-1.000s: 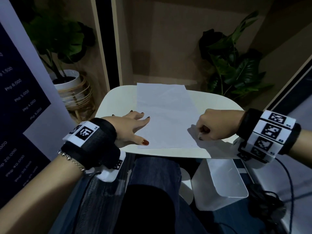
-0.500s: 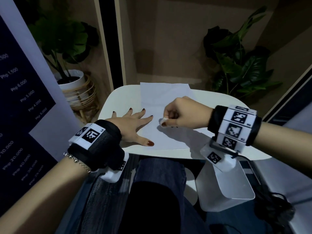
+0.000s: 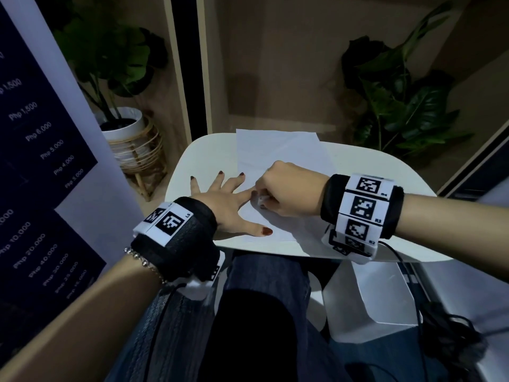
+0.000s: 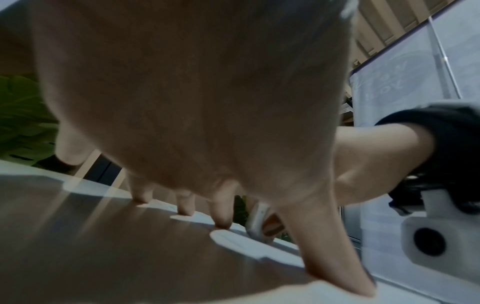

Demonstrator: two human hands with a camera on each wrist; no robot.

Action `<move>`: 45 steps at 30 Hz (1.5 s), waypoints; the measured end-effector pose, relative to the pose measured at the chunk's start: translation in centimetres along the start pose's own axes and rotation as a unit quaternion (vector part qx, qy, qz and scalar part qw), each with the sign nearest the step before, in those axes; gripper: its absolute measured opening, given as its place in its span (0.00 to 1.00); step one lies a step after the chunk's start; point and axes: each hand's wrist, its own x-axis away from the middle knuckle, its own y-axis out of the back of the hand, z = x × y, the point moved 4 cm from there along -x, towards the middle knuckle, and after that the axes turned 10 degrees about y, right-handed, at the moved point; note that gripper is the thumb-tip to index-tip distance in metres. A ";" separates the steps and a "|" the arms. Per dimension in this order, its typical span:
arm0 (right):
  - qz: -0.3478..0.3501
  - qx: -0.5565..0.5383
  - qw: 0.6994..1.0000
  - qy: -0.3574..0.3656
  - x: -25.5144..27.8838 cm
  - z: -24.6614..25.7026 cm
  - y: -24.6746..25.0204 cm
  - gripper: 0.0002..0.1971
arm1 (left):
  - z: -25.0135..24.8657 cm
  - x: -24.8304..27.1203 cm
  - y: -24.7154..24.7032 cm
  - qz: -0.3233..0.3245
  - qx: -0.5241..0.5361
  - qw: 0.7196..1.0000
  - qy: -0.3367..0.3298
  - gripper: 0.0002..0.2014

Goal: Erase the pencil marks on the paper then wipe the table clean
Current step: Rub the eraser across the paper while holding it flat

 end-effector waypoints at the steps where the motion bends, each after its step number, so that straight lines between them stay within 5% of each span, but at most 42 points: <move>1: -0.005 -0.003 1.000 0.009 0.1 0.2 -0.1 0.13 | 0.0 0.0 0.0 0.000 0.001 1.000 0.000 0.49; 8: -0.017 -0.099 0.991 0.094 0.3 0.2 -0.4 0.09 | -0.1 0.2 0.0 0.010 0.000 1.000 -0.001 0.50; 17: -0.002 -0.024 1.000 0.012 -1.6 -2.5 0.2 0.11 | 0.0 0.1 0.0 0.011 -0.016 1.000 0.009 0.51; 23: -0.031 -0.069 0.991 0.114 0.3 -0.2 -0.6 0.08 | 0.0 0.1 0.0 0.018 -0.007 1.000 0.007 0.51; 26: 0.008 -0.113 0.981 0.158 1.0 -0.1 -0.6 0.09 | -0.1 0.1 -0.1 0.021 -0.002 1.000 0.003 0.54; 29: 0.049 -0.100 0.985 0.130 0.2 -1.2 -0.2 0.09 | 0.0 0.2 -0.1 0.025 -0.008 1.000 0.005 0.55; 35: -0.002 -0.026 0.999 0.047 -1.4 -3.1 0.2 0.09 | 0.0 0.2 -0.1 0.026 -0.013 1.000 0.007 0.54; 40: -0.020 -0.071 0.987 0.142 0.3 -1.1 -0.8 0.08 | 0.0 0.2 -0.1 0.033 -0.008 0.999 0.009 0.55; 45: 0.093 -0.115 0.979 0.144 1.3 -1.7 -0.5 0.08 | 0.0 0.3 -0.1 0.030 -0.013 0.999 0.010 0.55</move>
